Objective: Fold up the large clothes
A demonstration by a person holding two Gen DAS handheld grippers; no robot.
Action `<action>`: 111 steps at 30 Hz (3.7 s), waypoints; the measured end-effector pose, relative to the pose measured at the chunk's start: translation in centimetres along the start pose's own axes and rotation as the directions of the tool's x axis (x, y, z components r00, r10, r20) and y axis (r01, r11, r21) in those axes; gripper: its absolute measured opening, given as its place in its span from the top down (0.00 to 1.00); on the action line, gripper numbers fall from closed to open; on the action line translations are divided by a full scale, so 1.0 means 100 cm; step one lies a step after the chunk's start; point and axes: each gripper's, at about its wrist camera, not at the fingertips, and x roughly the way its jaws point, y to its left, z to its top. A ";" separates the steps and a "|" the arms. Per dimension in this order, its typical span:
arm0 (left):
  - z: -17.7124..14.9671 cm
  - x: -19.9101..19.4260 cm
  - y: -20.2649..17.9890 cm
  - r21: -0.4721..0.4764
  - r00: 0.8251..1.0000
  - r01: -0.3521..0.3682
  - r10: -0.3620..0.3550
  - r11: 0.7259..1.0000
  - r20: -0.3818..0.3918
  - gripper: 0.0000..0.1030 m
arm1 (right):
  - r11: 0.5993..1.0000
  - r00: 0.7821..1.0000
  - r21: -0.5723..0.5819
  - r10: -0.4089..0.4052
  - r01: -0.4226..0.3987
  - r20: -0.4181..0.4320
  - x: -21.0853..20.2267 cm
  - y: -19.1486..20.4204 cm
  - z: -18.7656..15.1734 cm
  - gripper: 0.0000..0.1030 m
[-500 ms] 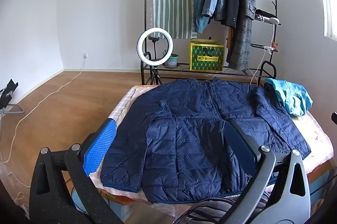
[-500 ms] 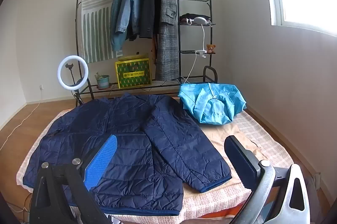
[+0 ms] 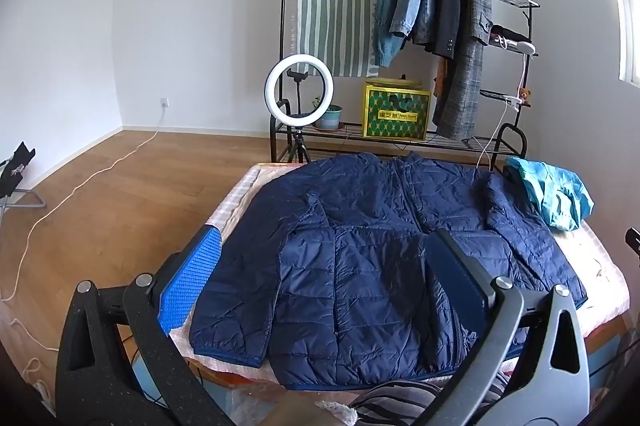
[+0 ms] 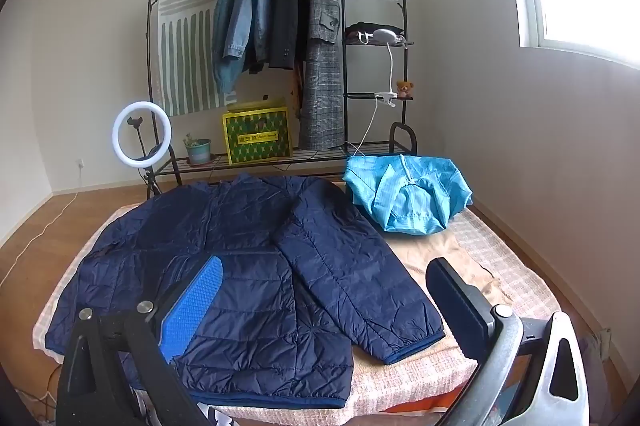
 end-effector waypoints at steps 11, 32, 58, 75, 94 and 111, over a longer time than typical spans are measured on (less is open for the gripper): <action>0.005 -0.002 -0.004 -0.014 1.000 -0.006 0.006 1.000 0.008 0.00 | 1.000 1.000 0.001 0.001 -0.001 0.001 -0.004 0.002 0.004 0.00; 0.006 -0.004 -0.001 -0.017 1.000 -0.007 0.007 1.000 0.013 0.00 | 1.000 1.000 0.005 0.007 -0.007 -0.003 -0.004 0.006 -0.001 0.00; 0.004 -0.003 0.000 -0.015 1.000 -0.005 0.006 1.000 0.016 0.00 | 1.000 1.000 0.011 0.016 -0.016 -0.021 0.001 0.006 -0.004 0.00; 0.001 0.001 0.011 -0.029 1.000 -0.019 0.019 0.999 0.011 0.00 | 1.000 1.000 0.005 0.019 -0.019 -0.025 0.006 0.012 -0.002 0.00; -0.029 0.057 0.101 -0.199 0.997 0.022 -0.037 0.980 -0.073 0.00 | 0.996 0.999 -0.084 0.038 -0.037 0.010 0.048 0.025 0.044 0.00; -0.108 0.119 0.196 -0.314 0.950 -0.064 -0.038 0.947 -0.310 0.33 | 0.932 0.956 -0.226 0.293 -0.283 0.013 0.105 0.107 0.101 0.14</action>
